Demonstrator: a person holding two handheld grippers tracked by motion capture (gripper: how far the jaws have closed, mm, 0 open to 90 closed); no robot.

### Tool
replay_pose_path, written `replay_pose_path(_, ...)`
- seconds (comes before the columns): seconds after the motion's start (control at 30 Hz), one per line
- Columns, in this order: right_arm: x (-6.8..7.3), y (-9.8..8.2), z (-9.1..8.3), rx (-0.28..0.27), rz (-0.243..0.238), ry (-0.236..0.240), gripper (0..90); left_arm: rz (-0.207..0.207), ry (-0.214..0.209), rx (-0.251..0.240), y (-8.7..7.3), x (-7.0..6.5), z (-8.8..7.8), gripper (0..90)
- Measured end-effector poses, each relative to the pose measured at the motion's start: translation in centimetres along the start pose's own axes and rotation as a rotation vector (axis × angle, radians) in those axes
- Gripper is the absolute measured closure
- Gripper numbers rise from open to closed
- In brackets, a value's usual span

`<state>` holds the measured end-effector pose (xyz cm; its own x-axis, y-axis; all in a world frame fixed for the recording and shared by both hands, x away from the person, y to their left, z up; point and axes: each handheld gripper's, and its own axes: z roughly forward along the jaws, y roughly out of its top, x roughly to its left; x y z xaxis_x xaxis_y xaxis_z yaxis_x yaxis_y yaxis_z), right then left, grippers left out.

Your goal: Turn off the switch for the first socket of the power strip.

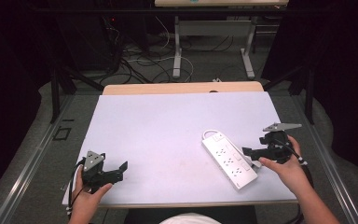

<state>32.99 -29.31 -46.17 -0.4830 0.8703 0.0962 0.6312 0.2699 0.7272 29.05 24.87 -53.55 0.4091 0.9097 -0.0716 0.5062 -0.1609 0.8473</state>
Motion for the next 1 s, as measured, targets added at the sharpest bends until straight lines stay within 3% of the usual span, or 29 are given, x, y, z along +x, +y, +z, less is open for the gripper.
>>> replay_pose_path(0.1,-0.1,-0.5,-0.2,-0.015,0.002,-0.008,12.7,0.000,0.000,0.000,0.0,0.0,0.0,6.1)
replay_pose_path(0.27,-0.4,-1.2,-0.7,-0.034,0.008,-0.032,0.3,0.000,0.001,0.001,0.0,0.0,0.0,6.1)
replay_pose_path(0.53,-1.2,-2.6,-1.5,-0.083,0.007,-0.065,0.0,-0.001,0.002,0.001,0.0,0.0,0.0,6.1)
replay_pose_path(1.0,-2.1,-5.1,-1.9,-0.158,0.052,-0.105,0.0,-0.003,0.003,0.005,0.0,0.0,0.0,5.7)
